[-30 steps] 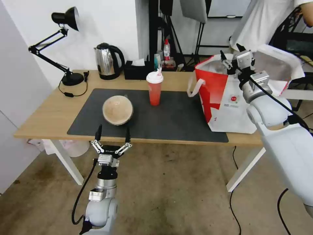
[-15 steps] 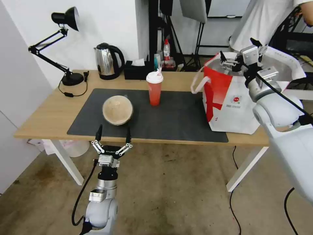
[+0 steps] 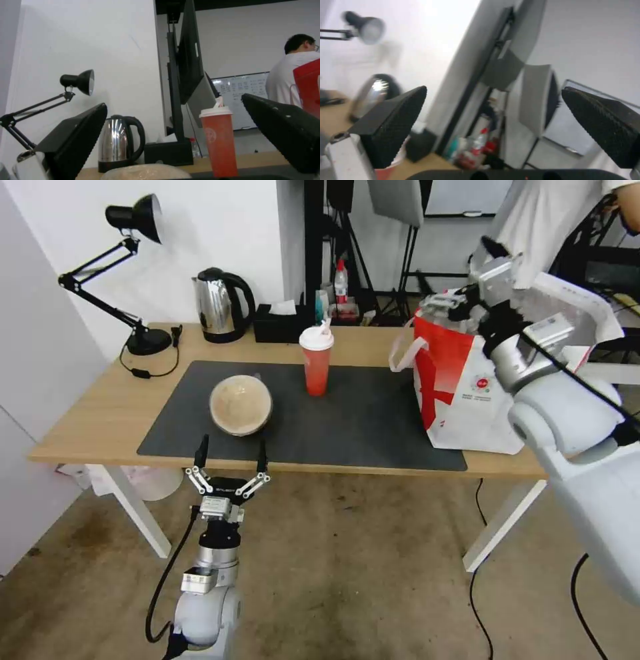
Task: Pick up the trash from the table and place it into the takeout bag.
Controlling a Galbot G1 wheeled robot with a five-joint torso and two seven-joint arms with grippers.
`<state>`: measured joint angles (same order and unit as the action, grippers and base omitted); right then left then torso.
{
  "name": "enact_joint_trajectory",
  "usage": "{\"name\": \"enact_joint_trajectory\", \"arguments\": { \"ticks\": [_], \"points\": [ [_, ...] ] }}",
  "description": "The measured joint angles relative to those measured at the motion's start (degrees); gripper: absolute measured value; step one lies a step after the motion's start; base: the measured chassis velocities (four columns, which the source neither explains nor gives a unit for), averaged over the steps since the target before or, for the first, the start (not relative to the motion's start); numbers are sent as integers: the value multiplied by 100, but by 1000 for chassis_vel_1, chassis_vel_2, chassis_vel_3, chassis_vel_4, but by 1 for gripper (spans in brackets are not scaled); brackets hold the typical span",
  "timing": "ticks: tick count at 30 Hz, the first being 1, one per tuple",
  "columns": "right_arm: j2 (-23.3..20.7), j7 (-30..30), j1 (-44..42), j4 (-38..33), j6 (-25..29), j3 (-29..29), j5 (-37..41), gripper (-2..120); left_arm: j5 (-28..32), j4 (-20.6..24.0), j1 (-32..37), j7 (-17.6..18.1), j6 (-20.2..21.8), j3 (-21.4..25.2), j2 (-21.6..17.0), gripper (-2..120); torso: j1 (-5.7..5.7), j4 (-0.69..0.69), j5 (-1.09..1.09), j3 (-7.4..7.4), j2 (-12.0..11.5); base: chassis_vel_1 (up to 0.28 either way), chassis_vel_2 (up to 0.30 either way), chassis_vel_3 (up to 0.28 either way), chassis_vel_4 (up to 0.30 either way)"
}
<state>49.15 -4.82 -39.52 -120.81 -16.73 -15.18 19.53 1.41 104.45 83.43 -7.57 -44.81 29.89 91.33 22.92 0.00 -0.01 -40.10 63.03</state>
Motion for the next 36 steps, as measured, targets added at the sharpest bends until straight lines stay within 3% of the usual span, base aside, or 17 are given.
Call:
{"name": "enact_joint_trajectory", "arguments": {
  "ticks": [11,20,26,29,30,36],
  "points": [
    [2,54,-286,-125,122,97,5,100,0,10,8,2,1,15,0,100,0,-1,0,0,1,0,0,0,0],
    [176,140,-1141,-333,620,243,-234,100,1,50,50,6,4,30,0,100,0,0,1,0,1,0,0,0,0],
    [534,146,-2087,-279,1672,257,-554,100,10,67,60,8,10,30,-2,100,0,0,0,0,1,0,0,0,0],
    [857,-96,-2422,-66,2458,270,-797,100,20,101,84,9,12,36,-2,100,0,0,1,0,1,0,0,0,0],
    [857,-96,-2422,-66,2458,270,-797,100,20,101,84,9,12,36,-2,100,0,0,1,0,1,0,0,0,0],
    [1482,-520,-3111,330,3688,237,-1568,100,27,131,99,12,14,42,-3,100,1,-1,0,0,1,0,0,0,0]
  ]
}}
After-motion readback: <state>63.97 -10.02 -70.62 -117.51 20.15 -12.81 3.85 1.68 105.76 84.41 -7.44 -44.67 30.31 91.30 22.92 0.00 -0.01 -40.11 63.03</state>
